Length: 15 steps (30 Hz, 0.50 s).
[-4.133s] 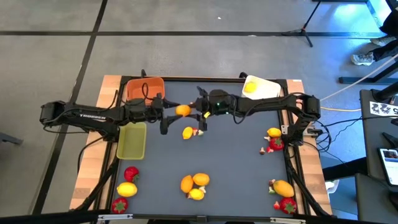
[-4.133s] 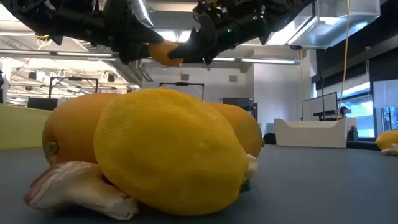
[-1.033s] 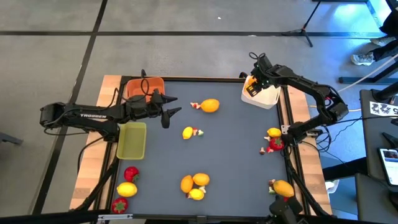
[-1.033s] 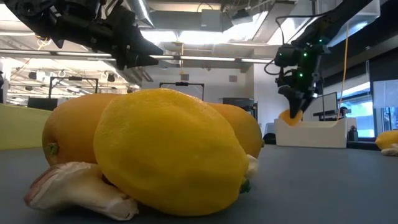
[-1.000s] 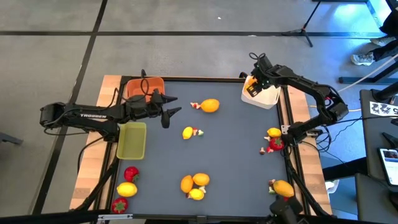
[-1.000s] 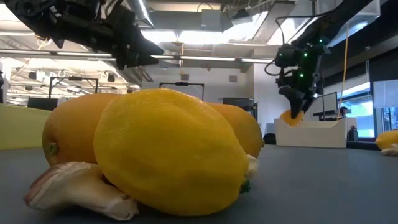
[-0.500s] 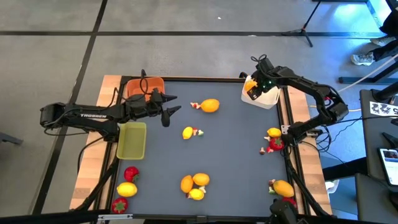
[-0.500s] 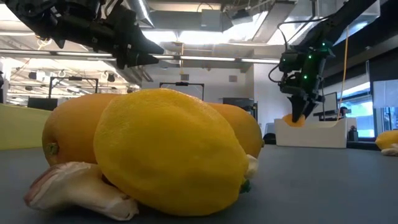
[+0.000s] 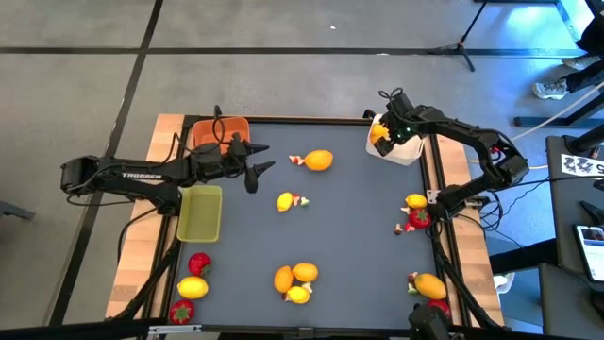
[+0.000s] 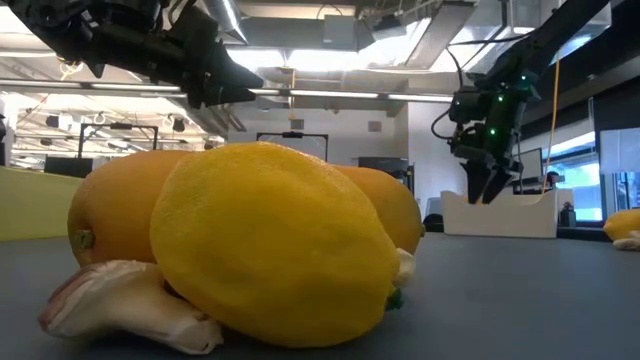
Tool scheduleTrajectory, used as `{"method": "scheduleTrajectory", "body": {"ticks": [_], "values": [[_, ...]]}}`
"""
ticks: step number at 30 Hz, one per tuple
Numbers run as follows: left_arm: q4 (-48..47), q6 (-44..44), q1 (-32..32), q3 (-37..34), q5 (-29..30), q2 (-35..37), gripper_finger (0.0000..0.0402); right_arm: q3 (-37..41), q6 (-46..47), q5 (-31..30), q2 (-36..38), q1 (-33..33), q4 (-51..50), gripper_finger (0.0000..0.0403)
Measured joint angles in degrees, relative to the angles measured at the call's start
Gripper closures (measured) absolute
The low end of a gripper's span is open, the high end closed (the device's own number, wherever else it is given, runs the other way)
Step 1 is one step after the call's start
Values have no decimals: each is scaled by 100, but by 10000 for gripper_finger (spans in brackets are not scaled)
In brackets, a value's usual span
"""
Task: Sort produce into baskets
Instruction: Put the lemon into the white bin
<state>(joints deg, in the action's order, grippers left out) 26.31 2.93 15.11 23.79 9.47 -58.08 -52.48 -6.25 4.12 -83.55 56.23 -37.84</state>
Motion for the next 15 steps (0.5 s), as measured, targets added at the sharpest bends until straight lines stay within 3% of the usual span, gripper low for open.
{"method": "scheduleTrajectory", "body": {"ticks": [7, 15], "values": [[-75, 8, 0, 0, 0, -13, 144, -899, 21, 114, 10, 0, -768, 116], [-37, 20, 0, 0, -1, -15, 144, -1043, 317, 1056, 11, -637, 64, 116]]}}
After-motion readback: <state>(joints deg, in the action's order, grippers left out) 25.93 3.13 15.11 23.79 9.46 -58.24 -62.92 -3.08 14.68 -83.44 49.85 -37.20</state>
